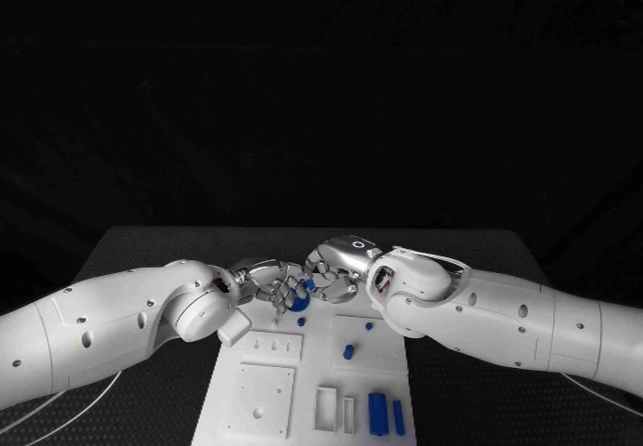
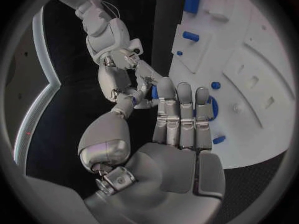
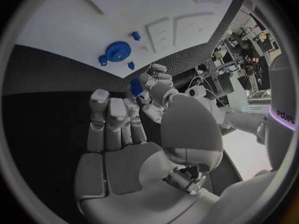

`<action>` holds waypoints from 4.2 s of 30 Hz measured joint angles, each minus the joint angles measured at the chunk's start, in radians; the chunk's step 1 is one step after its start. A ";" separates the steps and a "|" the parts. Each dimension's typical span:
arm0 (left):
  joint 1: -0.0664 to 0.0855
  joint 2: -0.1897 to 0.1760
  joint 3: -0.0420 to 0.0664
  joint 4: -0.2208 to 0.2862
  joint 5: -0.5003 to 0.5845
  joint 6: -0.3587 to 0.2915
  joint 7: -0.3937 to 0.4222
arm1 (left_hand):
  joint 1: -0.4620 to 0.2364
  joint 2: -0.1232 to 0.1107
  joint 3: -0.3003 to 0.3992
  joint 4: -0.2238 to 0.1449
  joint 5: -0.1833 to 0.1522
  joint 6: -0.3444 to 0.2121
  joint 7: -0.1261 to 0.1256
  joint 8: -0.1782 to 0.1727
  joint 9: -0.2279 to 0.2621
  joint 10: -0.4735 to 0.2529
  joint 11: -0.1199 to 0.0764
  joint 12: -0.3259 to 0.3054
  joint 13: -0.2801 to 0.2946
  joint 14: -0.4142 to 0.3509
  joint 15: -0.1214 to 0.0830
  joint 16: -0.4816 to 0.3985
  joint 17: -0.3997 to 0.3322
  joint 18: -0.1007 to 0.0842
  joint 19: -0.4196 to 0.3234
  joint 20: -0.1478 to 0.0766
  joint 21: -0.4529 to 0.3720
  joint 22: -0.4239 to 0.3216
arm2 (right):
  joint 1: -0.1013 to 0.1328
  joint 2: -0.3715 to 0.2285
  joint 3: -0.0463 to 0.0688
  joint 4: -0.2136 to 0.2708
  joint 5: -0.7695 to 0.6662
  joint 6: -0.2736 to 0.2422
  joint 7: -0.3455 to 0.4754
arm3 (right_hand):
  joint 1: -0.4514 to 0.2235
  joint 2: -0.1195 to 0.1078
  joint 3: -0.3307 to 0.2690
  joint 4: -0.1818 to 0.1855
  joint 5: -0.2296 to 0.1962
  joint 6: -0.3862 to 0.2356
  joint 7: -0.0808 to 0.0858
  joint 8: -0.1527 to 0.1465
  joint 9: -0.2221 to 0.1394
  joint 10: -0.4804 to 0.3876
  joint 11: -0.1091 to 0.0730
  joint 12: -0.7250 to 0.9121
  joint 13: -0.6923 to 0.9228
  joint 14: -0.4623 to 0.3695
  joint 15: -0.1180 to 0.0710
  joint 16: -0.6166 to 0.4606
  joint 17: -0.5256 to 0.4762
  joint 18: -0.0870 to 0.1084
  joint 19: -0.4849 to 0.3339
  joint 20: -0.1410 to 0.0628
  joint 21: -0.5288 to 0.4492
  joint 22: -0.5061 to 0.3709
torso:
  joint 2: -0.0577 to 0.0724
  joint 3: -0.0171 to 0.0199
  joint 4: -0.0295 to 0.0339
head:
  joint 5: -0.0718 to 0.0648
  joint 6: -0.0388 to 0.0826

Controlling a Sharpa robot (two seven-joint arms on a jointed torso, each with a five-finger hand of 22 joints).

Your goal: Assemble the parts on the task board

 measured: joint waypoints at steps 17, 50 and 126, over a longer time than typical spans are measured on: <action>0.000 0.009 0.000 -0.005 -0.042 -0.004 -0.016 | 0.017 0.005 0.005 0.000 -0.014 0.000 0.000 -0.008 0.005 0.000 0.000 -0.005 -0.005 -0.003 0.003 0.000 -0.009 0.000 -0.007 0.000 0.000 -0.002 | 0.000 0.002 -0.002 0.017 -0.002 0.014 -0.001 | 0.004 -0.011 0.007 0.002 -0.001 0.001 -0.001 0.000 0.000 0.004 -0.004 0.004 0.001 0.001 0.002 0.000 0.000 0.000 0.000 0.000 0.000 0.000 | -0.001 0.0006 -0.0009 | 0.004 -0.002; 0.000 0.014 -0.002 -0.009 -0.056 -0.006 -0.051 | 0.172 -0.006 0.004 0.011 -0.207 -0.004 0.003 -0.039 0.019 -0.003 0.004 -0.009 -0.025 -0.007 0.007 0.008 -0.040 0.000 -0.018 0.004 0.004 -0.020 | 0.000 0.008 -0.004 0.024 -0.004 0.037 -0.009 | 0.010 -0.014 0.015 0.004 0.000 0.003 -0.003 0.000 0.000 0.007 0.000 0.004 0.006 0.000 0.003 0.000 0.000 0.000 0.000 0.000 0.000 0.000 | -0.001 -0.0001 -0.0011 | 0.005 -0.007; 0.003 0.024 -0.023 -0.015 -0.057 0.005 -0.075 | 0.298 0.119 0.084 -0.052 -0.142 0.001 0.020 -0.131 0.037 -0.020 0.039 -0.089 -0.075 -0.026 0.030 -0.035 -0.094 0.000 -0.059 0.016 -0.003 -0.051 | 0.000 0.018 -0.033 0.015 -0.003 0.070 -0.029 | -0.053 -0.080 -0.033 0.034 0.006 -0.008 0.013 0.006 0.006 -0.021 0.012 -0.019 -0.009 -0.001 0.007 -0.007 -0.002 0.000 -0.001 0.002 -0.001 -0.002 | -0.002 -0.0007 -0.0006 | 0.010 -0.022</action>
